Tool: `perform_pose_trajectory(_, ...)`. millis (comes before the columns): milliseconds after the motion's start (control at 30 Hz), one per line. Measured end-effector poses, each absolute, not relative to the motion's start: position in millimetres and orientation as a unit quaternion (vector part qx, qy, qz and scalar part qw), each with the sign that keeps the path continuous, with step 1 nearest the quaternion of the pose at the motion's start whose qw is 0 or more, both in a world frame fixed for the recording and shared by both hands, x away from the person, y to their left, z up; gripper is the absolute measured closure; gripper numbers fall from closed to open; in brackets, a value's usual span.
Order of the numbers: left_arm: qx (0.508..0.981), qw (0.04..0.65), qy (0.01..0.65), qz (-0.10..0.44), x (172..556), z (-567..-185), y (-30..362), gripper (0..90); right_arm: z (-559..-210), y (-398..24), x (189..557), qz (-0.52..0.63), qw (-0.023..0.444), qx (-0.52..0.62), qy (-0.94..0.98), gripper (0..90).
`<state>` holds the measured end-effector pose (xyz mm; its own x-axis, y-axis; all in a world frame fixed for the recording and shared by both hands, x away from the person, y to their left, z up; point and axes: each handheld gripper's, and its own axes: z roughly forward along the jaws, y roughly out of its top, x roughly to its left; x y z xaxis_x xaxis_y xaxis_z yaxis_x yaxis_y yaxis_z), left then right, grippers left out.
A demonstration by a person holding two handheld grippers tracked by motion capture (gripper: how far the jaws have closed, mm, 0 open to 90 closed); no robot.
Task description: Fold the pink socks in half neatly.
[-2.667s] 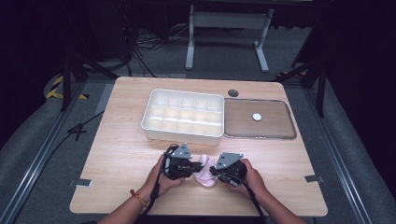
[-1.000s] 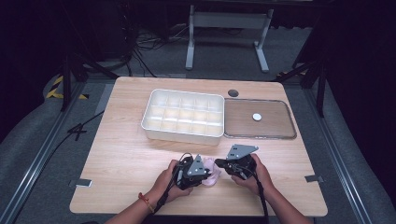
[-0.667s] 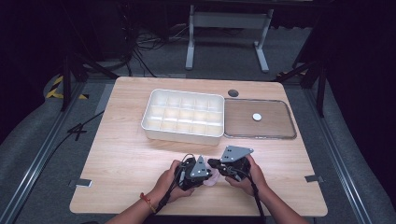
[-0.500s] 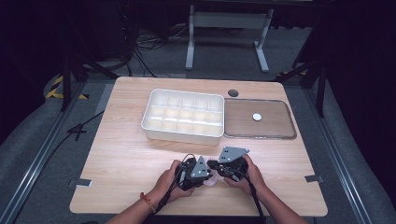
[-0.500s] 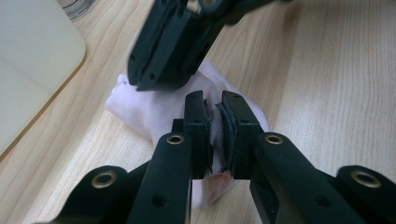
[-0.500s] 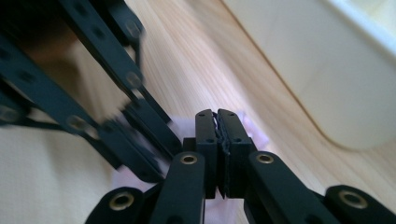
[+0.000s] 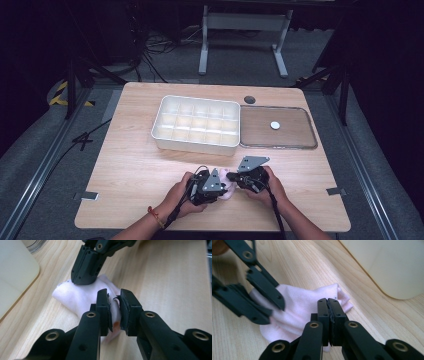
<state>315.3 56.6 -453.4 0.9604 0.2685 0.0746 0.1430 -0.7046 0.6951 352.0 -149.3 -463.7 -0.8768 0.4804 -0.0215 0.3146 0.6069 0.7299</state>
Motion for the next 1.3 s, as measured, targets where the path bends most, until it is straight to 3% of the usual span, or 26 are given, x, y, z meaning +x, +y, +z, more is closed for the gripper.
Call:
perform_pose_trajectory(200,0.915,0.384,0.108,0.069,310.7,-440.3,74.2,78.8,-464.2,-150.2,350.8,0.382,0.111,0.223,0.890,89.5)
perform_pose_trajectory(300,0.897,0.413,0.140,0.077,316.6,-431.4,89.5,79.7,-464.3,-149.9,350.3,0.383,0.112,0.223,0.889,89.4)
perform_pose_trajectory(500,0.891,0.412,0.166,0.092,329.5,-446.1,83.5,79.0,-464.3,-149.7,349.9,0.382,0.118,0.217,0.890,89.4)
perform_pose_trajectory(667,0.896,0.414,0.145,0.072,328.2,-455.4,71.8,78.0,-464.6,-150.4,349.9,0.384,0.117,0.216,0.890,89.5)
perform_pose_trajectory(933,0.916,0.379,0.101,0.084,314.3,-464.4,59.5,78.2,-464.3,-151.5,348.9,0.380,0.118,0.215,0.892,89.4)
perform_pose_trajectory(1300,0.917,0.379,0.096,0.080,314.3,-466.5,58.7,78.1,-462.4,-159.1,354.2,0.346,0.148,0.236,0.896,88.5)
